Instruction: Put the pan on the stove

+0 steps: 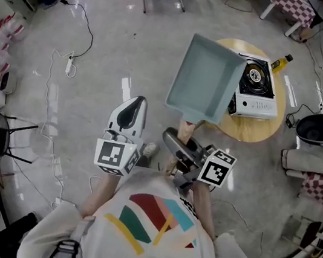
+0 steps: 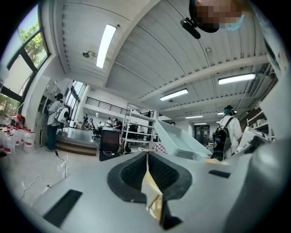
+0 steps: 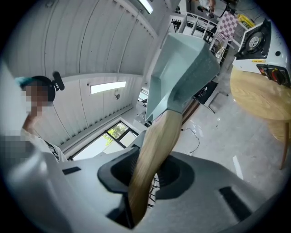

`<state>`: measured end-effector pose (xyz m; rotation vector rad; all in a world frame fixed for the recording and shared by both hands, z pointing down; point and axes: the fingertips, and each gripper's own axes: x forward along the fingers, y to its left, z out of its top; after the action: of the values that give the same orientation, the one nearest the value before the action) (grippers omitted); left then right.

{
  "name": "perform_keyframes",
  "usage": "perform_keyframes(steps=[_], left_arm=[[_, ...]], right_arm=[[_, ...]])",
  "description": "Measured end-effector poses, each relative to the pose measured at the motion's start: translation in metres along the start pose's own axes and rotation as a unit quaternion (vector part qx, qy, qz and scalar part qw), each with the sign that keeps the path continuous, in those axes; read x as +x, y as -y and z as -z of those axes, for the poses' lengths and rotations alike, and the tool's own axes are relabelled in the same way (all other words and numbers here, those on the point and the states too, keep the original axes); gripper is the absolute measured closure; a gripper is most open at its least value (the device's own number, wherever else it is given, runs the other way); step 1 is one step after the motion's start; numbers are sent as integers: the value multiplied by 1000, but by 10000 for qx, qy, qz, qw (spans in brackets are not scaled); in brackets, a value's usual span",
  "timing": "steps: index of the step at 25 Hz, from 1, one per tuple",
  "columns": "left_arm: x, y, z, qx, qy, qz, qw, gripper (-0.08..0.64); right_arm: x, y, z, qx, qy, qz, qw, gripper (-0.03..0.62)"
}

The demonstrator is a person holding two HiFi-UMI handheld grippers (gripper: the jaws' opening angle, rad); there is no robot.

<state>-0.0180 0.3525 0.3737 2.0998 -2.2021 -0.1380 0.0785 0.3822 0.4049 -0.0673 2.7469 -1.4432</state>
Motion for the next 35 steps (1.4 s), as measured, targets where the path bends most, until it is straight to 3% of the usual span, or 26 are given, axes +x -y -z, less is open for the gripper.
perform_keyframes(steps=[5,13,20,26,35], left_arm=[[15,4,11,-84,-63,-19,9999,548],[27,8,-2,33,107,454,9989,548],[52,-38,4,-46,-1,585,9983,548],[70,-87,-1,-34,63,660,9978,548],[83,-106,-1,-154,182,641,9977,548]], right_arm=[[-1,8,-4,37,-127,-13,9999,506],[4,4,-13,135,259,114,9995,503],[37,29,-29,18,401,563,9976,503],[76,39,-39,77,695,591,9958,502],[79,44,-42,20,723,755,9945,499]])
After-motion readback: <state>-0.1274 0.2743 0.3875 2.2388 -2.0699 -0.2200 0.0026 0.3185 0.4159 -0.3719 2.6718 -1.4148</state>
